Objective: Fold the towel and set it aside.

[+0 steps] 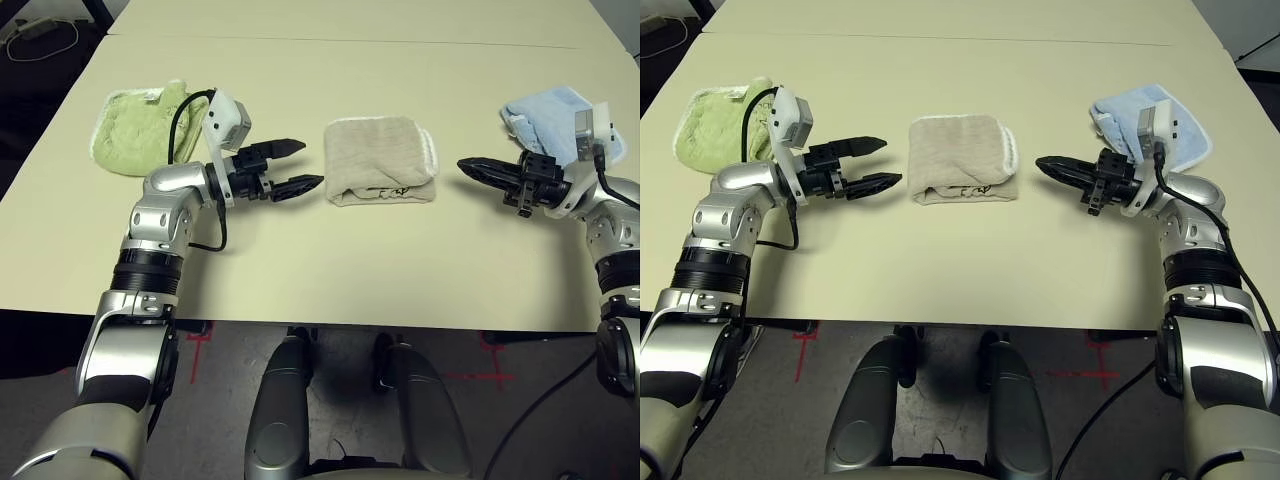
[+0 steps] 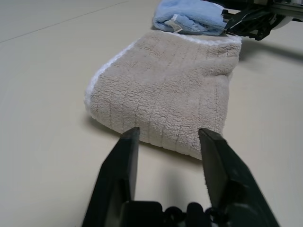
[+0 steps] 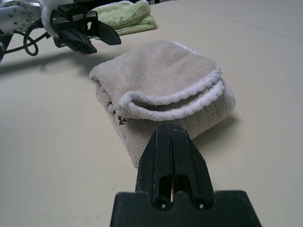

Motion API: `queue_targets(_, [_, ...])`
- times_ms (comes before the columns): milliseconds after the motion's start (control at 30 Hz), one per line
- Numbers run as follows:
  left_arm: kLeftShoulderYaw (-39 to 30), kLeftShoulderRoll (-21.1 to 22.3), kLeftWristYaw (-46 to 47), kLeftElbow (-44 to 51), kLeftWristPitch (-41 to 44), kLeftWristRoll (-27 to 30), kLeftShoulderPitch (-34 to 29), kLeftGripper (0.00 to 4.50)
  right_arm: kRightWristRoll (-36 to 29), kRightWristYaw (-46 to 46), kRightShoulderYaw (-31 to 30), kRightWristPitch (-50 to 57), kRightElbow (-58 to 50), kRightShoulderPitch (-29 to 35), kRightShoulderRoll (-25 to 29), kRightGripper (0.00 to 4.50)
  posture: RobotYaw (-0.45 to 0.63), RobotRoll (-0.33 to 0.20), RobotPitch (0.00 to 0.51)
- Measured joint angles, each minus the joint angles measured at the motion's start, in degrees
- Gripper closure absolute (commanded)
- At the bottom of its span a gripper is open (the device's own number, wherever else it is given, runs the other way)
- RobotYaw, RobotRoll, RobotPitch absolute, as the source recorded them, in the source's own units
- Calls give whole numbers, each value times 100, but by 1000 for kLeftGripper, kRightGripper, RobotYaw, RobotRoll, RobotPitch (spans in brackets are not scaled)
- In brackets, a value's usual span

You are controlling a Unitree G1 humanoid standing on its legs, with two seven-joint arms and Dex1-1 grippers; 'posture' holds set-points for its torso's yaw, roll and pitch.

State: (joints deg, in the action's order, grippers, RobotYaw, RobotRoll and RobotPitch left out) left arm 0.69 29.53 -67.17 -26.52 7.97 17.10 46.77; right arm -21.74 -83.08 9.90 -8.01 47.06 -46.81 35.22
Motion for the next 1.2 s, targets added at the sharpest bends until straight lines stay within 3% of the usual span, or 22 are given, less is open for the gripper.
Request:
queue_targets(133, [0, 3, -59, -195, -164, -71, 22, 4460, 6, -3, -1, -28, 2, -40, -9, 4500, 61, 0, 252])
queue_targets(267, [-9, -60, -75, -597, -306, -141, 404, 4460, 41, 60, -8, -45, 156, -423, -143, 4500, 65, 0, 258])
queue_targets(533, [-21, -712, 187, -1294, -285, -158, 1337, 4460, 322, 372, -128, -362, 911, -1164, -682, 4500, 80, 0, 262])
queue_targets(767, [282, -1058, 12, -1636, -327, -395, 1421, 4460, 637, 510, -251, -655, 1409, -1245, -983, 4500, 93, 0, 278])
queue_targets(1200, [556, -1021, -105, -1995, -421, -836, 1262, 4460, 1054, 547, -345, -967, 1754, -936, -1027, 4500, 84, 0, 292])
